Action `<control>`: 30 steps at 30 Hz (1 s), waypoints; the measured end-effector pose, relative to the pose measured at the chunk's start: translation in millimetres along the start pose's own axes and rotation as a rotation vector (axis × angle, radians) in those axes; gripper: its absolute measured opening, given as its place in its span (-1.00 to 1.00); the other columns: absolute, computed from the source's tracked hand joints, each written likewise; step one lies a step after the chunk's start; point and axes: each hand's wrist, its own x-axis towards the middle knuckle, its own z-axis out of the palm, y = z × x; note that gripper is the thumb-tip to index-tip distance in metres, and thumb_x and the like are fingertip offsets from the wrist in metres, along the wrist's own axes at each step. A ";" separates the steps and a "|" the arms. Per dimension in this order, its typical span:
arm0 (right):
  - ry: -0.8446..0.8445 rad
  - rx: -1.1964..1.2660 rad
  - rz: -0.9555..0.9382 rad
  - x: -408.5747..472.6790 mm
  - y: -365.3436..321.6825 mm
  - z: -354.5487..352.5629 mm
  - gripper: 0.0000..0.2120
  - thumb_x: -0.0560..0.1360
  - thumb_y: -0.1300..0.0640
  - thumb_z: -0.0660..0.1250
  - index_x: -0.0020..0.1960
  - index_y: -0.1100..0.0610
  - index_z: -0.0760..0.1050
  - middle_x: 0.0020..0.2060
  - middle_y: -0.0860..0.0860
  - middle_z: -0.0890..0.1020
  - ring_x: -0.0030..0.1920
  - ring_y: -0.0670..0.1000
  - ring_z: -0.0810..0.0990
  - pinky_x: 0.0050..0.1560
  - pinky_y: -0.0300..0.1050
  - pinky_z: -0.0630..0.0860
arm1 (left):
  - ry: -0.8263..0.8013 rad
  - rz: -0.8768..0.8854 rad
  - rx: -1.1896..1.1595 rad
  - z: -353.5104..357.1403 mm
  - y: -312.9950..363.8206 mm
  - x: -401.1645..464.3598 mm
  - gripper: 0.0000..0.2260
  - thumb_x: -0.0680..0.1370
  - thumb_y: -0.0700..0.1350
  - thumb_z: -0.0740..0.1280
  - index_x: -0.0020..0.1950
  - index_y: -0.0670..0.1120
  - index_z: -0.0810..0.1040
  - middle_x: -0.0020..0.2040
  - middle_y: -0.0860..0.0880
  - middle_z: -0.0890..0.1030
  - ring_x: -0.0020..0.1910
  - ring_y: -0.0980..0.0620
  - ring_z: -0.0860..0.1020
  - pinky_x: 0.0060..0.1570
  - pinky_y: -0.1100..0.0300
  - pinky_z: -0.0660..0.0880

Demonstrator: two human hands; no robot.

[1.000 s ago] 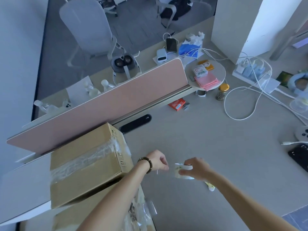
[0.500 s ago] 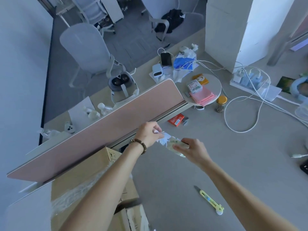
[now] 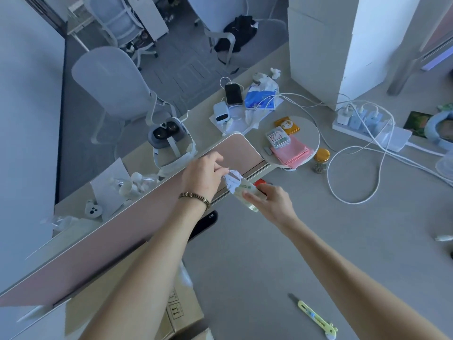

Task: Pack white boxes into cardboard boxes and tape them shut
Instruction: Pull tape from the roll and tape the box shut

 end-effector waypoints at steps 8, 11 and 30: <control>0.034 0.045 0.015 29.7 -18.3 4.7 -0.52 0.50 -0.05 0.43 -0.40 0.10 0.23 -0.48 -0.05 0.31 -0.46 -0.07 0.27 -0.50 -0.25 0.22 | 0.387 0.288 0.139 16.8 1.2 18.4 -0.85 0.38 -0.09 0.56 -0.30 -0.03 0.61 -0.02 -0.02 0.60 0.00 -0.13 0.45 0.00 0.04 0.46; 0.037 0.052 0.037 37.4 -14.7 5.1 -0.54 0.49 -0.04 0.43 -0.38 0.11 0.25 -0.48 -0.06 0.34 -0.43 -0.04 0.28 -0.50 -0.27 0.24 | 0.376 0.168 0.134 21.5 -2.7 26.7 -0.85 0.34 -0.02 0.59 -0.29 0.01 0.65 0.33 -0.10 0.46 0.25 -0.18 0.39 0.28 -0.05 0.30; 0.026 0.061 0.057 53.9 -13.2 20.2 -0.52 0.48 -0.11 0.42 -0.18 0.34 0.46 -0.38 0.07 0.42 -0.33 0.03 0.33 -0.36 -0.10 0.25 | 0.347 0.136 0.034 25.3 -7.1 35.2 -0.68 0.40 -0.13 0.58 -0.15 -0.17 0.43 -0.21 -0.06 0.49 -0.27 -0.16 0.55 -0.27 0.15 0.39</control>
